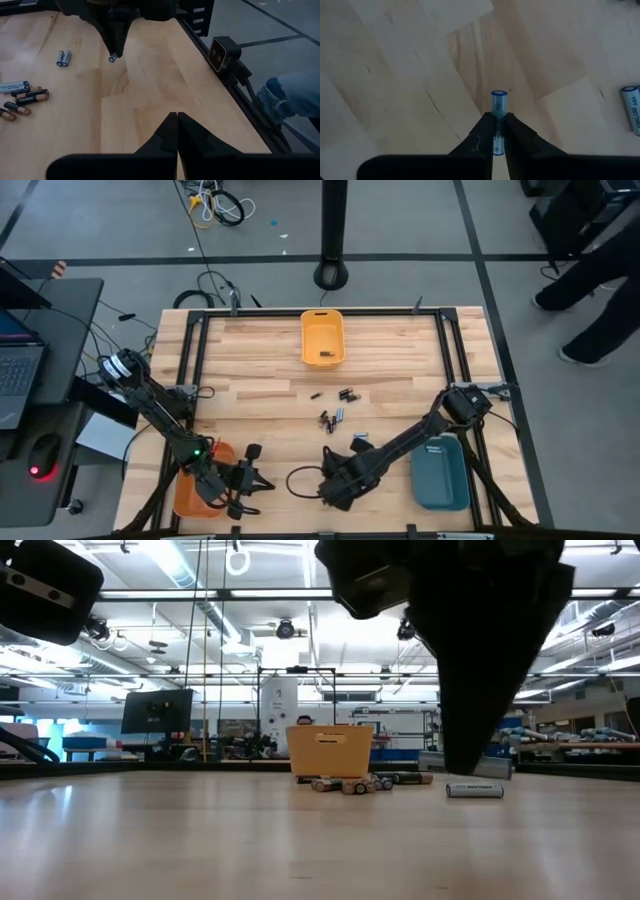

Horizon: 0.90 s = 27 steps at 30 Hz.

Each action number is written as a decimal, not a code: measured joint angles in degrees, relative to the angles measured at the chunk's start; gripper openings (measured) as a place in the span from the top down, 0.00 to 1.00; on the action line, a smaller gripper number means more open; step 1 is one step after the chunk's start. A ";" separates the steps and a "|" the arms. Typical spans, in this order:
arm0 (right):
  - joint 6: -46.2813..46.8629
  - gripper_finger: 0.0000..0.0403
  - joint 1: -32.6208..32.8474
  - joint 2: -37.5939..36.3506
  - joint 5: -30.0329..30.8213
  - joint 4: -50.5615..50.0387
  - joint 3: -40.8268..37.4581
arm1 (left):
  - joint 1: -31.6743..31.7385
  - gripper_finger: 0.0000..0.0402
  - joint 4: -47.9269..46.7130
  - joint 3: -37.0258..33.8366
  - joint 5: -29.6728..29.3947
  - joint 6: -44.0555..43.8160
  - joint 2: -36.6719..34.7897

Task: Sort batteries
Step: Put the white battery into the blue bin

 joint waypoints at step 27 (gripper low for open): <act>14.79 0.92 18.71 -23.12 -4.06 -27.83 -15.12 | 0.01 0.97 -0.01 0.00 -0.24 -0.04 -0.01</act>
